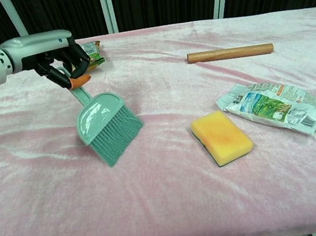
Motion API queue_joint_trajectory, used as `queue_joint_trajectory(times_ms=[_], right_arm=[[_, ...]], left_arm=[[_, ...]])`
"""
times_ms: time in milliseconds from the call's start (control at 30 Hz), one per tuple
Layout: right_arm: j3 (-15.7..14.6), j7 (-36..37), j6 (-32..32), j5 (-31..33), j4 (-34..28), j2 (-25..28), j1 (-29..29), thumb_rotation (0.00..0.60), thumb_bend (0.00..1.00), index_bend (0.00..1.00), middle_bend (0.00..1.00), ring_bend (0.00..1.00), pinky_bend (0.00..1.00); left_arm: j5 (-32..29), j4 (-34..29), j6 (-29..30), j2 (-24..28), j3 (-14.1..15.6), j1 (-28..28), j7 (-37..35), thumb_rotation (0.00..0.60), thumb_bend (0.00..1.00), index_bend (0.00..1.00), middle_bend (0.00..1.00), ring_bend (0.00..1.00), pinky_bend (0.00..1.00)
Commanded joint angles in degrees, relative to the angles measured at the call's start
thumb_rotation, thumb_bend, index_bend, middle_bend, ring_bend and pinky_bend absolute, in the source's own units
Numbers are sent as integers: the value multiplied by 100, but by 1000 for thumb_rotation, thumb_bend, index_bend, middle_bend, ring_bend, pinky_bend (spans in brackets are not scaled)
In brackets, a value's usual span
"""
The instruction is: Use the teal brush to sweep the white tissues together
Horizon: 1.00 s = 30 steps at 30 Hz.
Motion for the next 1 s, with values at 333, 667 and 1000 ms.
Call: queue_joint_trajectory(times_ms=[333,667,1000], right_arm=[[0,-24,-8,13,-3,-4,5,600,212,164,70,136,275],[2,-12,-10,18,-2,1,5,600,213,164,69,136,275],[-5,-49,8,12,-21,-5,-2,600,212,164,70,135,275]], left_arm=[[-276,203,553,-56,-406,169,-131,600,498,773,762,464,544],[-640,-727,660,764,-611,275,683,600,498,775,762,464,555],[-2368,-1811,417,1768,-325,330,3796,600,498,775,762,464,556]])
